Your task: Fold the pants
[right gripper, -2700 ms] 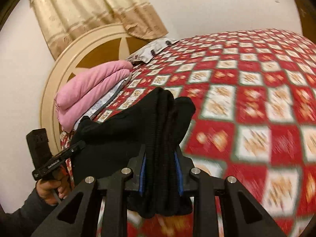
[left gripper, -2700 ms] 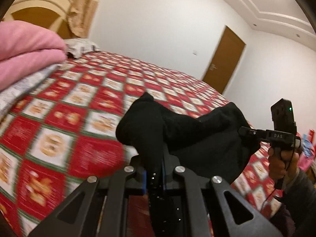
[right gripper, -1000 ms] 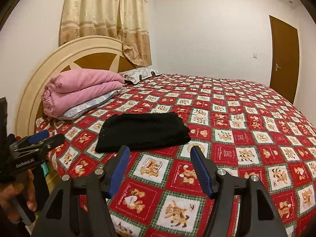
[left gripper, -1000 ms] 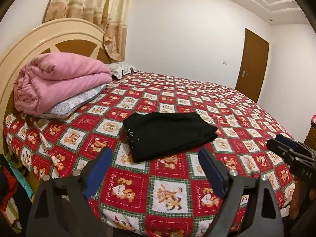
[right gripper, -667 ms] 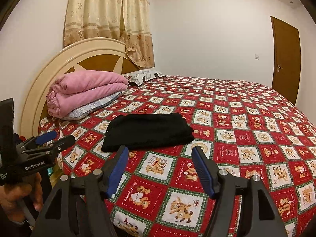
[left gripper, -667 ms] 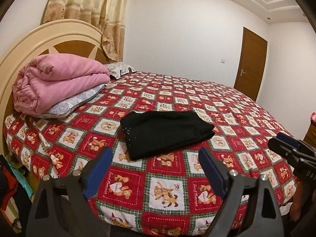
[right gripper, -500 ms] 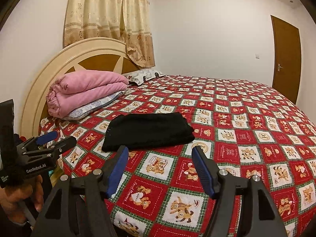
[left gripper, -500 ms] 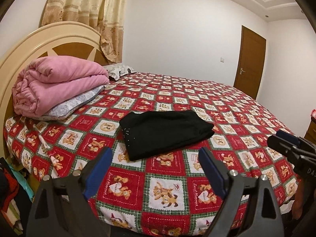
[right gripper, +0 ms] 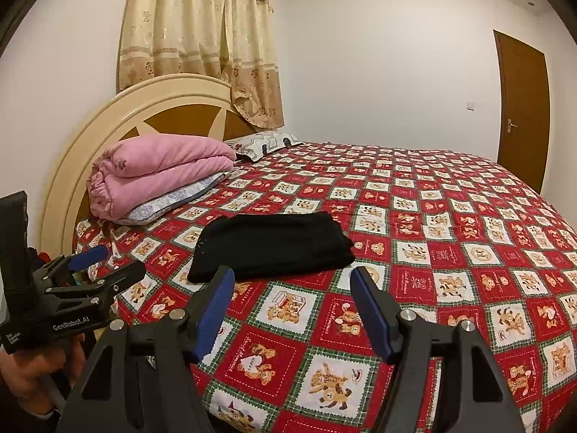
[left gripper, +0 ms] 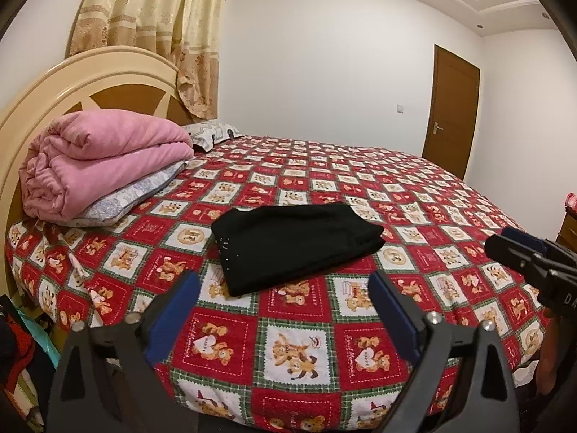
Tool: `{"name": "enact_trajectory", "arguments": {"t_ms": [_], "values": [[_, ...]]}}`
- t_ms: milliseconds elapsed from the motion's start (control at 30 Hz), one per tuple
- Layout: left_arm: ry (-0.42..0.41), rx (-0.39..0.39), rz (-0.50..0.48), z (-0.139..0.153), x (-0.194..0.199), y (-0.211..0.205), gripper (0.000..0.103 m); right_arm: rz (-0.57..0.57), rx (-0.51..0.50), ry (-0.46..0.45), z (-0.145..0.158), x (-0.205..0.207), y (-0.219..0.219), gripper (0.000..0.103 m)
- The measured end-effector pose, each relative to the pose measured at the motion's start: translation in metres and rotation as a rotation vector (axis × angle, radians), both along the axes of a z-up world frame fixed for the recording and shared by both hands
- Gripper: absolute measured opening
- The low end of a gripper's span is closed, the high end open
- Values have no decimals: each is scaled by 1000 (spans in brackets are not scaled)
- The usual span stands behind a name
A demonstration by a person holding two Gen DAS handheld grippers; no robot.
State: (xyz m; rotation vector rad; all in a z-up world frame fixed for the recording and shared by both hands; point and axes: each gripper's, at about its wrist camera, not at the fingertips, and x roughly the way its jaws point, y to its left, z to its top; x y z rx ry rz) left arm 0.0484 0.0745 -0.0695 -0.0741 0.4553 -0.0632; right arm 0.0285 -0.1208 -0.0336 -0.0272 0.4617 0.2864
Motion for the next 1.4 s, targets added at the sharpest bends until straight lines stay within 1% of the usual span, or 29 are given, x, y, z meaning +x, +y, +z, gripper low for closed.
{"name": "enact_trajectory", "arguments": {"t_ms": [367, 667, 767, 900, 1267, 1400], "values": [[15, 16, 9, 1, 1, 0, 102, -1, -11, -2, -1, -1, 1, 68], [-17, 51, 44, 9, -3, -6, 103, -5, -35, -28, 3, -5, 6, 68], [-19, 32, 39, 10, -3, -4, 103, -2, -37, -31, 3, -6, 6, 68], [-17, 44, 44, 9, -2, -5, 103, -4, -38, -28, 3, -6, 7, 68], [-16, 36, 35, 6, -2, -6, 103, 1, -42, -21, 1, -6, 8, 68], [-27, 44, 28, 5, -4, -10, 103, 2, -42, -20, 0, -6, 8, 68]]}}
